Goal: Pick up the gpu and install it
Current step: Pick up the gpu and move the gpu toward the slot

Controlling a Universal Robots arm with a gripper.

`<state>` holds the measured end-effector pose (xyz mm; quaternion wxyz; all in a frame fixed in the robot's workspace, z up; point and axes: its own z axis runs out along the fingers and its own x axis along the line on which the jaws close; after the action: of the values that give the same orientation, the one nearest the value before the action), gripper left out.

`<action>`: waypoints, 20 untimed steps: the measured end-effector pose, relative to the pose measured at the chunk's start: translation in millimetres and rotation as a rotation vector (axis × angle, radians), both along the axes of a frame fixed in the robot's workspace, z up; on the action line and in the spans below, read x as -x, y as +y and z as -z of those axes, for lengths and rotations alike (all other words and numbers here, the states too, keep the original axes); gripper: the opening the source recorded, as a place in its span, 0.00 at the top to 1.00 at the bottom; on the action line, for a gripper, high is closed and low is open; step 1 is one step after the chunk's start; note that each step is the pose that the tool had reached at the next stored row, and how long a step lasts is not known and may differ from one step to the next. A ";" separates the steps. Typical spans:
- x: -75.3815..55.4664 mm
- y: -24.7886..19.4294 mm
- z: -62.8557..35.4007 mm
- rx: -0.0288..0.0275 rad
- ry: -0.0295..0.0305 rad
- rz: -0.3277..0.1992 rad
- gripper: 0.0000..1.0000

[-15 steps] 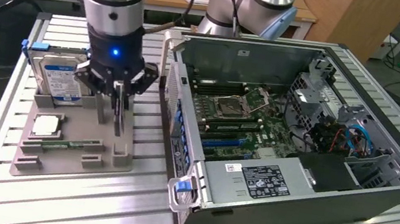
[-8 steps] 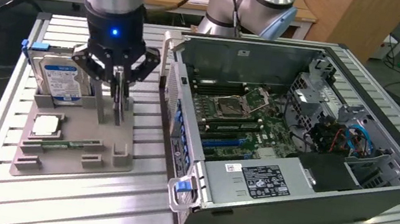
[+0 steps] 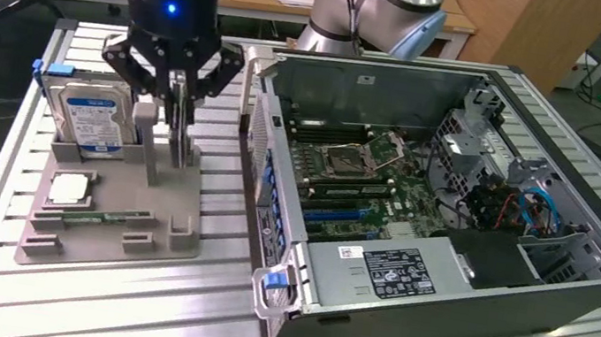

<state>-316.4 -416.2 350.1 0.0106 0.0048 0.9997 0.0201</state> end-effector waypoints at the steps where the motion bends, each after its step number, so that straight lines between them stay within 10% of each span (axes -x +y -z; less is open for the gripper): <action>1: 0.0 0.0 -4.6 0.0000 0.0000 0.000 0.73; 13: 0.0 0.0 -59.1 -0.0001 -0.0001 0.000 0.73; 20: -21.7 -0.1 -61.7 -0.0107 -0.0001 0.000 0.73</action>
<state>-294.7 -416.2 411.8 0.0106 0.0049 0.9996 0.0254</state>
